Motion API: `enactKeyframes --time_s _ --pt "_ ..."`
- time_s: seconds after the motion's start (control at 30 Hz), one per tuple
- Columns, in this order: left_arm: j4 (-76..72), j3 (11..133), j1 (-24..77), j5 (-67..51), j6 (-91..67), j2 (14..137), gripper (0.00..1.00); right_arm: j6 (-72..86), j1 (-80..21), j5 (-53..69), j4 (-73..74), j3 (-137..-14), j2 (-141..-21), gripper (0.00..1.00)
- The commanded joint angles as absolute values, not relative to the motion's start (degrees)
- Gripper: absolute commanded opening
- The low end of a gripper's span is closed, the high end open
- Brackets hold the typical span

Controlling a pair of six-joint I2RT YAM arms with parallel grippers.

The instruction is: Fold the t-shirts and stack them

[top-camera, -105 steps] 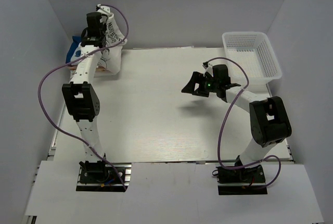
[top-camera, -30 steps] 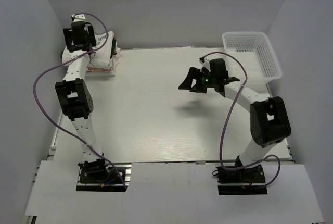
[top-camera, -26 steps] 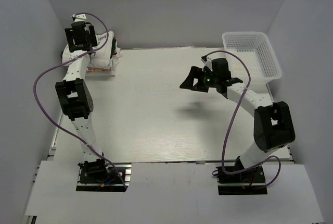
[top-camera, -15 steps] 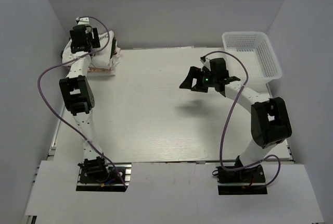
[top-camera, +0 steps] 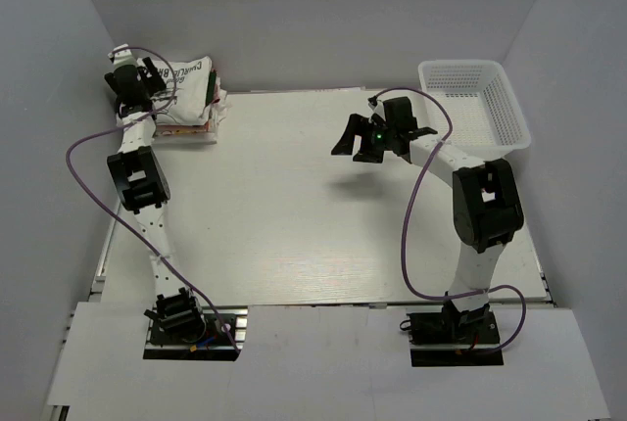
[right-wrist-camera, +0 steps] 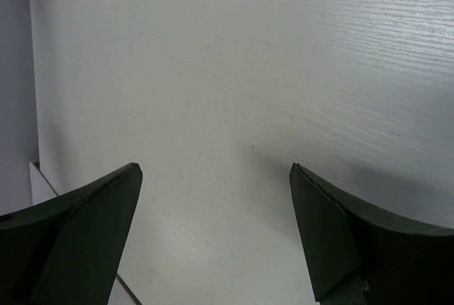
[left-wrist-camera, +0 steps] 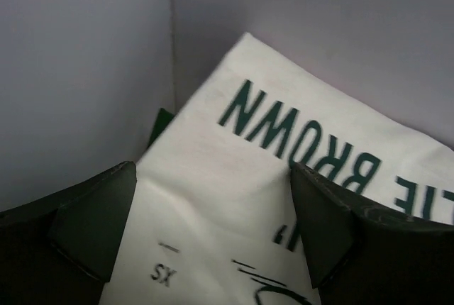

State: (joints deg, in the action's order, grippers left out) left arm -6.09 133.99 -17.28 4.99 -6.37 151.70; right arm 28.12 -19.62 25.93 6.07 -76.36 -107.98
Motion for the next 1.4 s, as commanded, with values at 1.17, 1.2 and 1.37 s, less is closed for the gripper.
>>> enactKeyframes --time_s 1.17,1.2,1.37 --pt "-25.1 81.3 -16.7 -12.0 -17.5 104.3 1.0 22.4 -24.0 32.2 2.5 -71.0 -102.6 0.9" --pt "-23.4 79.2 -15.8 -11.1 -16.9 101.2 1.0 22.2 -24.0 31.1 2.5 -70.4 -101.9 0.9" --pt "-10.0 69.2 -13.1 -15.4 -18.3 83.9 1.0 22.6 -23.9 30.4 -1.9 -62.2 -92.5 0.9"
